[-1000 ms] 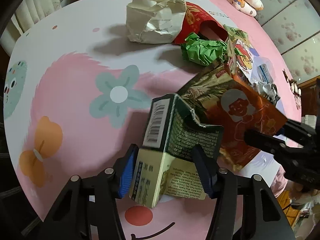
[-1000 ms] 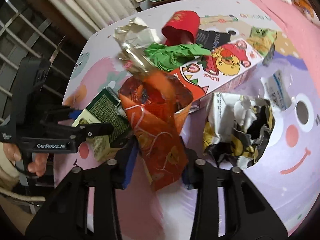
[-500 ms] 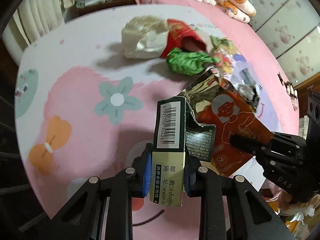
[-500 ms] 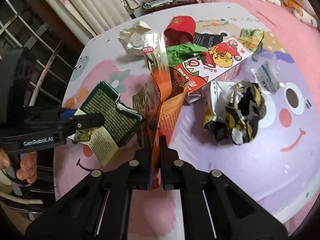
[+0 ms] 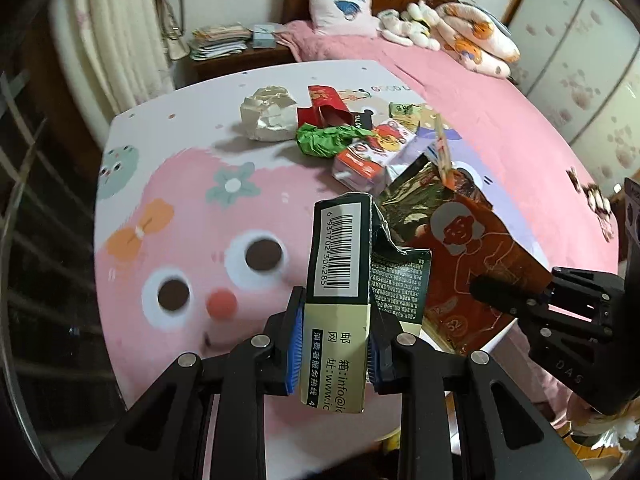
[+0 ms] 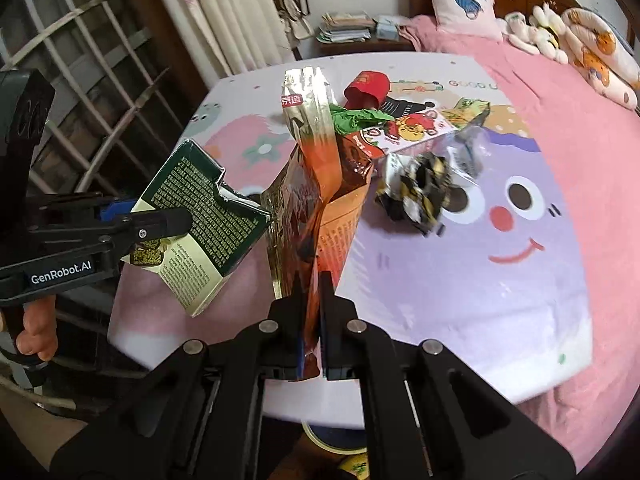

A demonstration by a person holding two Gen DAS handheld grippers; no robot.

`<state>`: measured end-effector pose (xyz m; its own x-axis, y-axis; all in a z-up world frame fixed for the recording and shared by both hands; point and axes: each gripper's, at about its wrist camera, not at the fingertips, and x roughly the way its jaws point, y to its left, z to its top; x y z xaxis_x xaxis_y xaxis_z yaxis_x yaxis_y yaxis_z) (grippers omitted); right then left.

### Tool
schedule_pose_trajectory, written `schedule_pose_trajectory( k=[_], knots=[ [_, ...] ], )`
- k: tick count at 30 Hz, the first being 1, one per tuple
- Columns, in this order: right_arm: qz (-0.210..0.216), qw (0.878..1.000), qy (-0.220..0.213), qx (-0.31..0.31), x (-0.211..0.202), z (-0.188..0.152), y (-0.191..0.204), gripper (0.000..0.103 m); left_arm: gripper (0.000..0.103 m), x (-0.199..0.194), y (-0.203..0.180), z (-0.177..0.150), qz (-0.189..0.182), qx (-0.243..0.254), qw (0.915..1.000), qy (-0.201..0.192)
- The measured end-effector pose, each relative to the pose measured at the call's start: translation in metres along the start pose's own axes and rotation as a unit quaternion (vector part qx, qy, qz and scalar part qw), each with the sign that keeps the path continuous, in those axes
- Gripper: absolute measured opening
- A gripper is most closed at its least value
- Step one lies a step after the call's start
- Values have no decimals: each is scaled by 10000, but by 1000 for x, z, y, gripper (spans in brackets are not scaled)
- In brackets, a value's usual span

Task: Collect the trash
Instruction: 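Lift green box and orange bag off the table toward the bin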

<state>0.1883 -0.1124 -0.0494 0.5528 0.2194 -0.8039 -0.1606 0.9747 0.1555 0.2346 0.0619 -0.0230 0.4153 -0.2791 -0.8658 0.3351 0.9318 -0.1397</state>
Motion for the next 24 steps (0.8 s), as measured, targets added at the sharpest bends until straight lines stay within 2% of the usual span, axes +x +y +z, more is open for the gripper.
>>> schedule_pose_trajectory(
  k=[8,12,18,24],
  knots=[
    [236,9987,-165,-422,-80,-87,-31,3,25,-34,-82,-85,315,-587,9975,-231],
    [295,9984,-49,-475,-100,-133,-45,3,25,-41,-113,-120,380,-695,9966,-204],
    [396,9982,279,-359,-106,-190,-59,3,25,-34,-146,-171,464,-639,9967,174],
    [365,9958,813,-201,-77,-242,-71,3,25,-4,-158,-206,575,-455,9958,548]
  ],
)
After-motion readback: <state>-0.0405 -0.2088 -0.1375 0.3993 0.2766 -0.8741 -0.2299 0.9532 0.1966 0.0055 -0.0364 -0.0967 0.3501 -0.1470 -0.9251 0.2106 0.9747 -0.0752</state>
